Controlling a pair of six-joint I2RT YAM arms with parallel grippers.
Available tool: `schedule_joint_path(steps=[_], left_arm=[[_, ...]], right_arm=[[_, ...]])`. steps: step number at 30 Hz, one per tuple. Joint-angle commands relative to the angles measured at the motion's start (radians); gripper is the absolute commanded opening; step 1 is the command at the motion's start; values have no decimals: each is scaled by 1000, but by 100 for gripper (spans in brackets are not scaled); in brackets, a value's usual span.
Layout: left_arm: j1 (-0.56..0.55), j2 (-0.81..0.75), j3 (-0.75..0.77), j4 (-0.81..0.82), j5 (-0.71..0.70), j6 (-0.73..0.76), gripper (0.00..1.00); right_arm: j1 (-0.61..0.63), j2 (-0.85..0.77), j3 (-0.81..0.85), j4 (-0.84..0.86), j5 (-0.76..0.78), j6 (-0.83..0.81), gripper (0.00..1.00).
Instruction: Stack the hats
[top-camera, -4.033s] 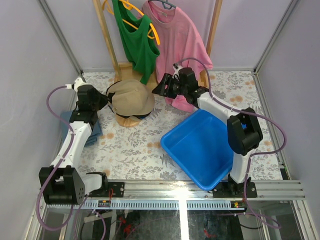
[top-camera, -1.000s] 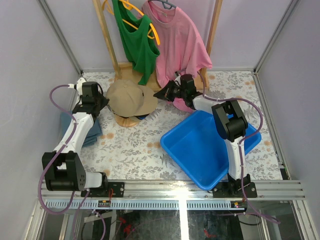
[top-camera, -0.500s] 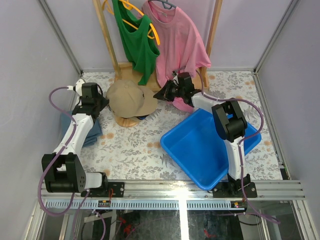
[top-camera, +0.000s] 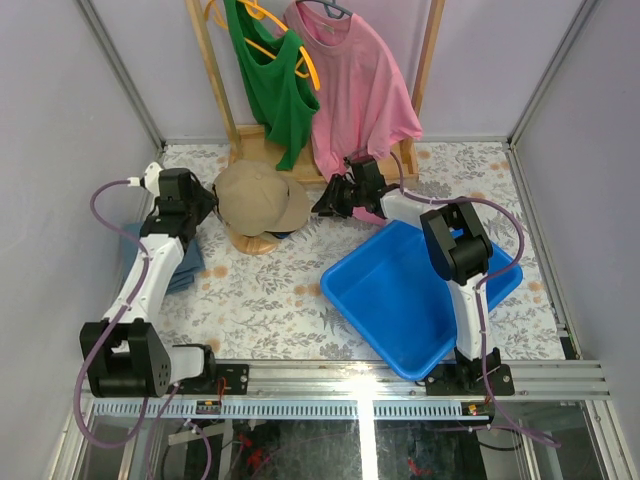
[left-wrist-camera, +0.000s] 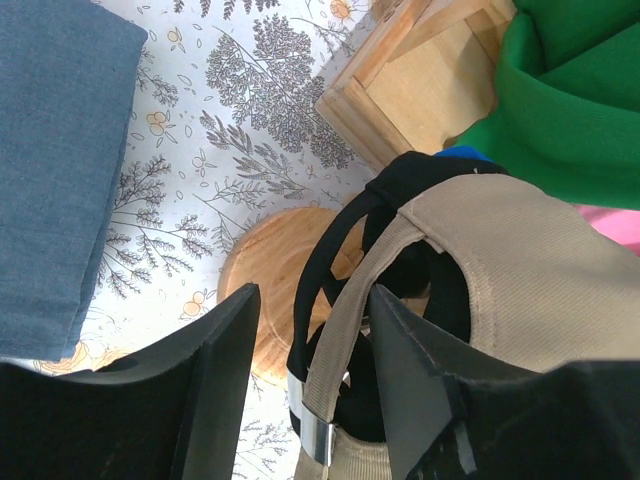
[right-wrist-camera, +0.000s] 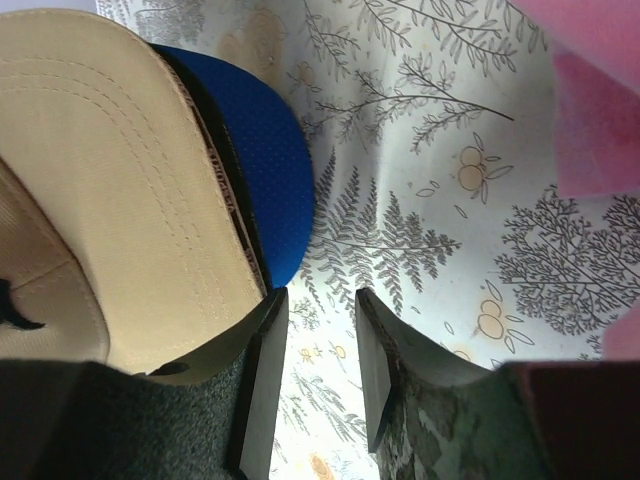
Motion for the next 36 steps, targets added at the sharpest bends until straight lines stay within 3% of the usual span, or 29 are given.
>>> schedule_joint_path(steps=[1,11,17,22,23,25,30,36], left_arm=[[3,-41,-13,-15,-35,-40,48],[10,-93,2,-52,-64,-77,49],[13,-172,-7,-83,-170,-125,50],[10,-271,-21,-69,-312,-179,50],[7,-284,-23,-59,-330,-183,49],[-6,-301,-20,-33,-369,-172,49],[-113,-314,-9,153,-462,-13,50],[-368,-230,27,403,-539,280,51]], right_arm=[[5,-93,-10,-19,27,-39,41],[4,-156,-13,-62,67,-87,42],[4,-209,-15,-131,120,-173,44],[14,-294,8,-246,208,-344,60],[17,-313,7,-267,225,-372,67],[25,-359,-7,-289,271,-426,98],[62,-484,-75,-328,424,-532,99],[94,-645,-144,-416,678,-579,100]])
